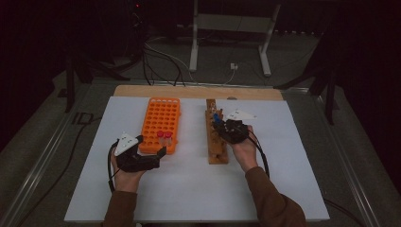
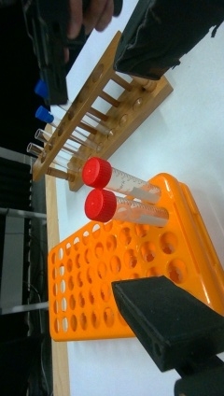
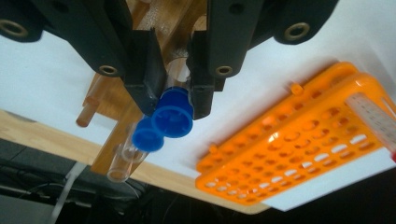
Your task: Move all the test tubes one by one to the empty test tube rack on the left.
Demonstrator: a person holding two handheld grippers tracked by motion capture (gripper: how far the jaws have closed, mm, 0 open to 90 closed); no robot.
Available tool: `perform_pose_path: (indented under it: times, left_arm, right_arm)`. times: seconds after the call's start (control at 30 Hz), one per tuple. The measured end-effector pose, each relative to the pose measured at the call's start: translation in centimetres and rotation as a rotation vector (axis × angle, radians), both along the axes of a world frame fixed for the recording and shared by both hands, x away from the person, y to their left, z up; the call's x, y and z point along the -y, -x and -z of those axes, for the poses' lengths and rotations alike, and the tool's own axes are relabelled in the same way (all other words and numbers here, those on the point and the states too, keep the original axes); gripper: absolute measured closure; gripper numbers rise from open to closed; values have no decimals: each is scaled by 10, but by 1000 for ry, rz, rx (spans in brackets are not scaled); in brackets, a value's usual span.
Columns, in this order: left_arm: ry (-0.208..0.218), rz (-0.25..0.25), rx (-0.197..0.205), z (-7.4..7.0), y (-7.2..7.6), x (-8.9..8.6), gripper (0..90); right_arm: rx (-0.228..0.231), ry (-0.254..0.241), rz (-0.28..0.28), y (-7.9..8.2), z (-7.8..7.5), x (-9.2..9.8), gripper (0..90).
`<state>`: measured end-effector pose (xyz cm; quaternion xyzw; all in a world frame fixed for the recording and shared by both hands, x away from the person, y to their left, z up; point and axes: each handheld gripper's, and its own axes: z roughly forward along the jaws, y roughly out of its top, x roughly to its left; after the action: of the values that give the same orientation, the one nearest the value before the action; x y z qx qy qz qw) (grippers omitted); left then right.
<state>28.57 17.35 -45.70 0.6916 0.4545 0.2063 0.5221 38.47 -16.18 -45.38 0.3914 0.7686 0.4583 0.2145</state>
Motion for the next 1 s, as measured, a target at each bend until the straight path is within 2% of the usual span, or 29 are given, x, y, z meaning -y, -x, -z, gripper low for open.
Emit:
perform_pose_path:
  times: [0.4, 0.67, 0.73, 1.0]
  left_arm:
    - [2, 3, 0, 0, 0, 1, 5]
    - [-20, -3, 43, -6, 4, 4, 5]
    - [-29, 0, 51, -7, 5, 6, 6]
    - [-49, 15, 122, -21, 11, 14, 40]
  right_arm:
    - [87, -75, -1, 15, -34, 16, 773]
    - [138, -91, -30, 28, -55, 21, 772]
    - [137, -96, -47, 31, -57, 20, 772]
    - [106, -114, -103, 40, -59, 15, 771]
